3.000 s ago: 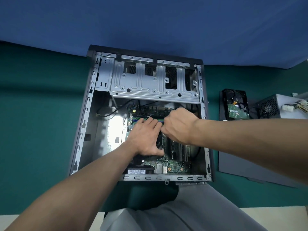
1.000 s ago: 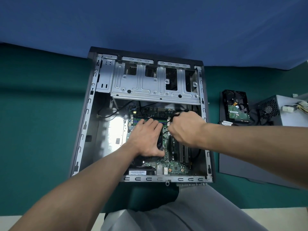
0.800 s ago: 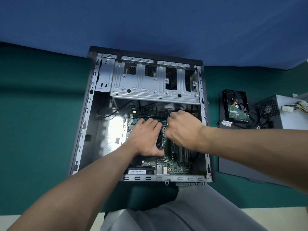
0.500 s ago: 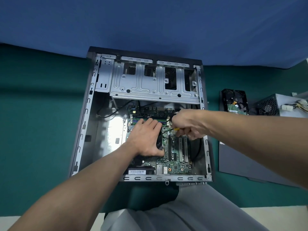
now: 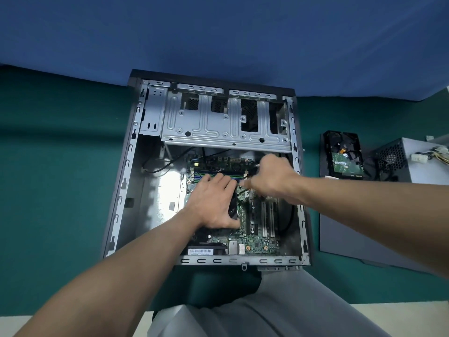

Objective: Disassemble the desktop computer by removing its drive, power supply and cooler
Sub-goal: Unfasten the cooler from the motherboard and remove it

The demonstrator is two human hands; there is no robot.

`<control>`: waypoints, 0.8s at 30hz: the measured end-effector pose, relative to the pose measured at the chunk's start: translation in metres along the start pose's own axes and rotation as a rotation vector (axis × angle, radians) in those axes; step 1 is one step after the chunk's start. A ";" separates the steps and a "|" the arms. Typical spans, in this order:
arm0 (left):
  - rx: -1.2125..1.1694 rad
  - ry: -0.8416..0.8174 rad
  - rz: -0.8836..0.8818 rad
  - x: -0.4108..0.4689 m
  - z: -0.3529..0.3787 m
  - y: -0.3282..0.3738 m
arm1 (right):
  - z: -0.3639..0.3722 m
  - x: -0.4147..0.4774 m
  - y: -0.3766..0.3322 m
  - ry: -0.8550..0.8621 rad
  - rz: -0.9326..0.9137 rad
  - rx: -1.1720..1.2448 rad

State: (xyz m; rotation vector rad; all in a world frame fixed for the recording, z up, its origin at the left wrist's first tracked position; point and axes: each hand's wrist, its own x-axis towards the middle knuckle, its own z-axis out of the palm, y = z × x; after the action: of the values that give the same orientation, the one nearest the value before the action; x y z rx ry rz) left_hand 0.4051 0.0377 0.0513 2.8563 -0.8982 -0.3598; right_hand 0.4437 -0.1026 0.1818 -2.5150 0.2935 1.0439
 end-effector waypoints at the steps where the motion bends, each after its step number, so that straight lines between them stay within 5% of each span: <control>1: 0.002 -0.005 -0.002 0.000 0.000 0.000 | -0.002 0.002 0.001 -0.095 0.220 0.256; 3: 0.006 -0.007 -0.004 0.000 0.000 -0.001 | -0.004 0.005 0.004 -0.244 0.452 0.457; 6: 0.008 -0.004 -0.007 0.000 0.000 -0.001 | -0.001 0.004 -0.001 -0.218 0.409 0.251; 12: 0.020 0.002 -0.004 0.000 -0.003 0.001 | 0.003 -0.011 0.000 0.127 -0.541 -0.968; 16: 0.027 -0.019 0.002 0.000 -0.004 0.001 | -0.002 -0.009 0.002 0.097 -0.888 -1.319; 19: 0.021 0.003 -0.003 -0.001 -0.003 0.001 | -0.004 -0.003 0.001 0.091 -0.652 -0.860; 22: 0.030 -0.010 -0.004 -0.001 -0.004 0.001 | 0.000 0.005 0.001 0.026 -0.072 -0.060; 24: 0.028 -0.008 -0.006 0.000 -0.003 0.000 | -0.002 0.007 0.001 -0.172 0.332 0.386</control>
State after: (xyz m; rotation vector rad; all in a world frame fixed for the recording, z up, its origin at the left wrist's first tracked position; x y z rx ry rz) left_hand 0.4055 0.0376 0.0547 2.8856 -0.9034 -0.3621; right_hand 0.4493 -0.1048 0.1782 -2.0592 0.7990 1.1860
